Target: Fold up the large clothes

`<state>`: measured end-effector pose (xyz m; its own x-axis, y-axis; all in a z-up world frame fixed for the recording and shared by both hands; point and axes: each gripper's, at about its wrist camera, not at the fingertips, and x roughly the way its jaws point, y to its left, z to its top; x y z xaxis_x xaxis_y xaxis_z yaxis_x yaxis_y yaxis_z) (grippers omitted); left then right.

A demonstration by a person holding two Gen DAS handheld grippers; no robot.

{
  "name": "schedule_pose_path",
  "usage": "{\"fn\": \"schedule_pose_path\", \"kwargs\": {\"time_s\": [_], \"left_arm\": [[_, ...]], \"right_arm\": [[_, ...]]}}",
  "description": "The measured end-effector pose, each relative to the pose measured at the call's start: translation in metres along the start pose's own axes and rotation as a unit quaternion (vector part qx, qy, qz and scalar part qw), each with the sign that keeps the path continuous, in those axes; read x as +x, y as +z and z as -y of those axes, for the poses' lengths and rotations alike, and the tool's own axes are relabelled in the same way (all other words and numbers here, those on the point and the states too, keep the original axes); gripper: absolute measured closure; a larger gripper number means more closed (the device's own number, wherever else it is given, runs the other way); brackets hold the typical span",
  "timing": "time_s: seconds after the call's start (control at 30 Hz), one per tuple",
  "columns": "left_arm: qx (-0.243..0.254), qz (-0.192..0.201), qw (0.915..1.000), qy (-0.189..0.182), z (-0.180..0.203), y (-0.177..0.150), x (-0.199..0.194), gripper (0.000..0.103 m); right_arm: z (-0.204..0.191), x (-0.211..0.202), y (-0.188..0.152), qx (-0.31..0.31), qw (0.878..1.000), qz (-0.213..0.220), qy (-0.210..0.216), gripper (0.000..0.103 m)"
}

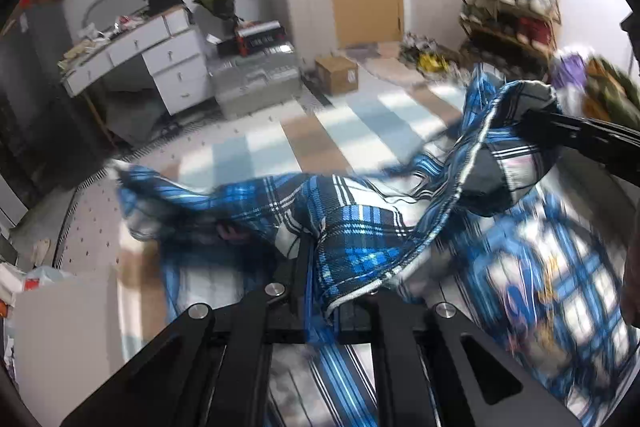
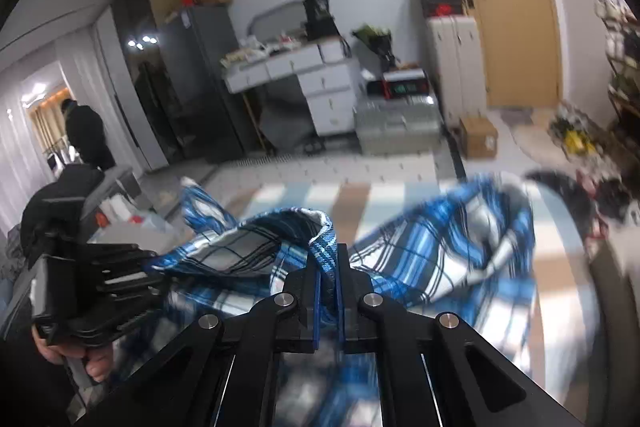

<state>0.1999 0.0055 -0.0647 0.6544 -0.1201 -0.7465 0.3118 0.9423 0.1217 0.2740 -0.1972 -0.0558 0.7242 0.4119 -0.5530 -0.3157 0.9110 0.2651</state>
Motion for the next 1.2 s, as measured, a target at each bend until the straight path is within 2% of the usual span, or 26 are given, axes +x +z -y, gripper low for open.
{"fn": "schedule_pose_path", "kwargs": {"time_s": [0.17, 0.33, 0.37, 0.4, 0.43, 0.47, 0.57, 0.63, 0.7, 0.77, 0.83, 0.87, 0.93, 0.97, 1.07, 1.13, 1.2], "left_arm": [[-0.022, -0.063, 0.9974, -0.026, 0.005, -0.033, 0.038, 0.101], [-0.042, -0.088, 0.9946, -0.036, 0.002, -0.043, 0.058, 0.1], [-0.043, -0.091, 0.9942, -0.037, 0.002, -0.043, 0.061, 0.097], [-0.044, -0.094, 0.9939, -0.039, 0.001, -0.042, 0.064, 0.093], [-0.044, -0.1, 0.993, -0.046, 0.001, -0.042, 0.063, 0.092], [-0.041, -0.106, 0.9918, -0.058, 0.0, -0.041, 0.065, 0.091], [-0.012, -0.111, 0.9905, -0.081, 0.003, -0.042, 0.059, 0.086], [0.003, -0.109, 0.9879, -0.111, 0.0, -0.041, 0.052, 0.076], [0.011, -0.11, 0.9838, -0.141, -0.002, -0.041, 0.044, 0.059], [0.03, -0.095, 0.9838, -0.149, -0.006, -0.041, 0.032, 0.057], [0.045, -0.08, 0.9839, -0.153, -0.005, -0.037, 0.023, 0.057], [0.045, -0.073, 0.9849, -0.15, -0.002, -0.044, 0.018, 0.056], [0.034, -0.059, 0.9886, -0.134, -0.002, -0.033, 0.017, 0.052], [0.026, -0.056, 0.989, -0.134, 0.001, -0.025, 0.02, 0.051], [-0.008, -0.044, 0.9883, -0.146, 0.004, -0.006, 0.035, 0.051], [-0.029, -0.045, 0.9862, -0.157, 0.008, -0.007, 0.043, 0.051], [-0.039, -0.052, 0.9845, -0.163, 0.008, -0.017, 0.045, 0.051]], "right_arm": [[0.012, 0.016, -0.052, 0.056, 0.994, -0.09, -0.014, 0.095], [0.021, 0.023, -0.075, 0.075, 0.987, -0.14, -0.021, 0.092], [0.021, 0.024, -0.075, 0.071, 0.986, -0.152, -0.024, 0.084], [0.022, 0.023, -0.075, 0.069, 0.984, -0.162, -0.024, 0.069], [0.023, 0.019, -0.077, 0.067, 0.984, -0.165, -0.022, 0.062], [0.022, 0.016, -0.079, 0.065, 0.984, -0.164, -0.024, 0.059], [0.024, -0.004, -0.073, 0.059, 0.986, -0.157, -0.016, 0.059], [0.025, -0.018, -0.06, 0.051, 0.989, -0.141, -0.011, 0.059], [0.026, -0.03, -0.042, 0.039, 0.993, -0.112, -0.016, 0.053], [0.024, -0.039, -0.023, 0.036, 0.996, -0.084, -0.011, 0.047], [0.024, -0.041, -0.005, 0.027, 0.998, -0.055, -0.029, 0.044], [0.022, -0.038, 0.003, 0.019, 0.998, -0.047, -0.036, 0.042], [0.02, -0.023, 0.015, -0.002, 0.998, -0.041, -0.054, 0.04], [0.019, -0.01, 0.019, -0.014, 0.997, -0.051, -0.064, 0.038], [0.029, 0.048, 0.018, -0.047, 0.985, -0.119, -0.115, 0.04], [0.048, 0.078, -0.001, -0.049, 0.971, -0.173, -0.161, 0.04], [0.07, 0.092, -0.024, -0.031, 0.961, -0.213, -0.172, 0.043]]}}
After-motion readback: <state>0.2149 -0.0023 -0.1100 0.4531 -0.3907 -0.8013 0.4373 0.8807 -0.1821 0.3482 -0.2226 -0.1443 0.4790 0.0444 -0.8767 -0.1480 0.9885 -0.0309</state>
